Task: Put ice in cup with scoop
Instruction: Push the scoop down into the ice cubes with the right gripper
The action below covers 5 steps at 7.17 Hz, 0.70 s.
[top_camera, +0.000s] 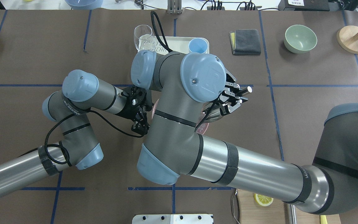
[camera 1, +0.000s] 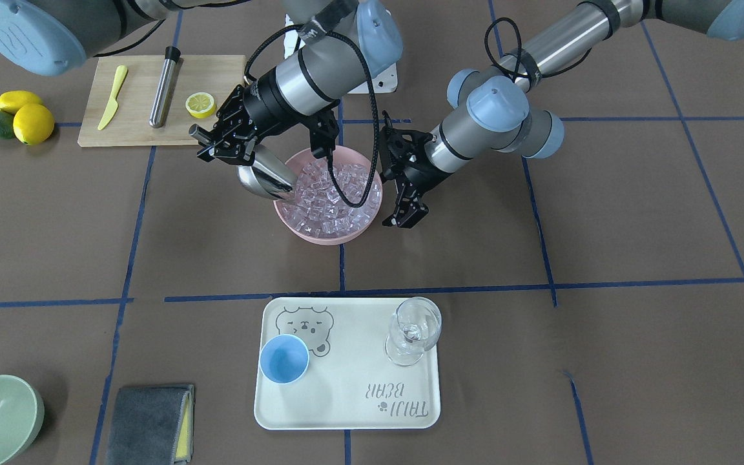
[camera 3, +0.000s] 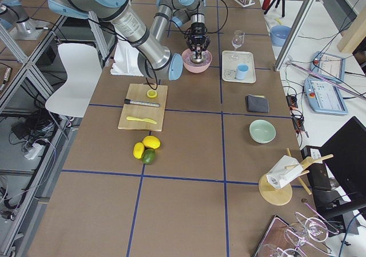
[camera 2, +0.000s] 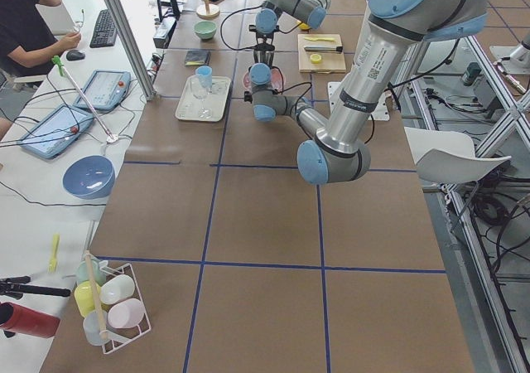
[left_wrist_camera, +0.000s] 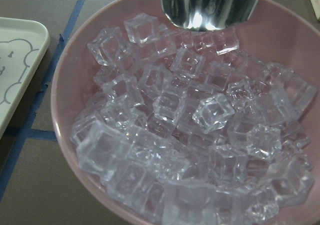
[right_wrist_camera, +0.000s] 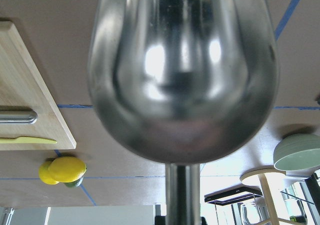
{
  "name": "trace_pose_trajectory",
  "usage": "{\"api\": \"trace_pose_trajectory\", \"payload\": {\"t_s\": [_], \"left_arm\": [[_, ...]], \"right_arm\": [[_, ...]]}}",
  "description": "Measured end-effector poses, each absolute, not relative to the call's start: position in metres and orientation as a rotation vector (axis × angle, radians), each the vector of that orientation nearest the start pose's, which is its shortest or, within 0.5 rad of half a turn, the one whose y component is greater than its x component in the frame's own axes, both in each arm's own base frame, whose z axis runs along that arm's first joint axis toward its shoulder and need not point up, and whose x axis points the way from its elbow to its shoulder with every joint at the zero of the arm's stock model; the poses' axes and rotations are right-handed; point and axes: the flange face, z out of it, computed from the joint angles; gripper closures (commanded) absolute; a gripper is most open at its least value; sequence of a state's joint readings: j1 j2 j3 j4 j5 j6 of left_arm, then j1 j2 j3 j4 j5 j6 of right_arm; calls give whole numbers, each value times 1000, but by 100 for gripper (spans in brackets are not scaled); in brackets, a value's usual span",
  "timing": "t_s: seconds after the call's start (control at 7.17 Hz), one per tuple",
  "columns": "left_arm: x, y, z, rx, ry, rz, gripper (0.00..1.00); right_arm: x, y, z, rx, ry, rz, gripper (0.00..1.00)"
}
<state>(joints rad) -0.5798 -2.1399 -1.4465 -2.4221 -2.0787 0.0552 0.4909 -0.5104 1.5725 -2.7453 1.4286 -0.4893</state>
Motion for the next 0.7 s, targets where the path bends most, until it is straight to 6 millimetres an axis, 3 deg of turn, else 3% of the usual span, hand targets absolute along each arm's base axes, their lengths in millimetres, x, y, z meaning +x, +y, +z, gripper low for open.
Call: {"api": "trace_pose_trajectory", "payload": {"t_s": [0.7], "left_arm": [[534, -452, 277, 1005, 1030, 1201, 1]], "right_arm": [[-519, -439, 138, -51, 183, -1581, 100]]}}
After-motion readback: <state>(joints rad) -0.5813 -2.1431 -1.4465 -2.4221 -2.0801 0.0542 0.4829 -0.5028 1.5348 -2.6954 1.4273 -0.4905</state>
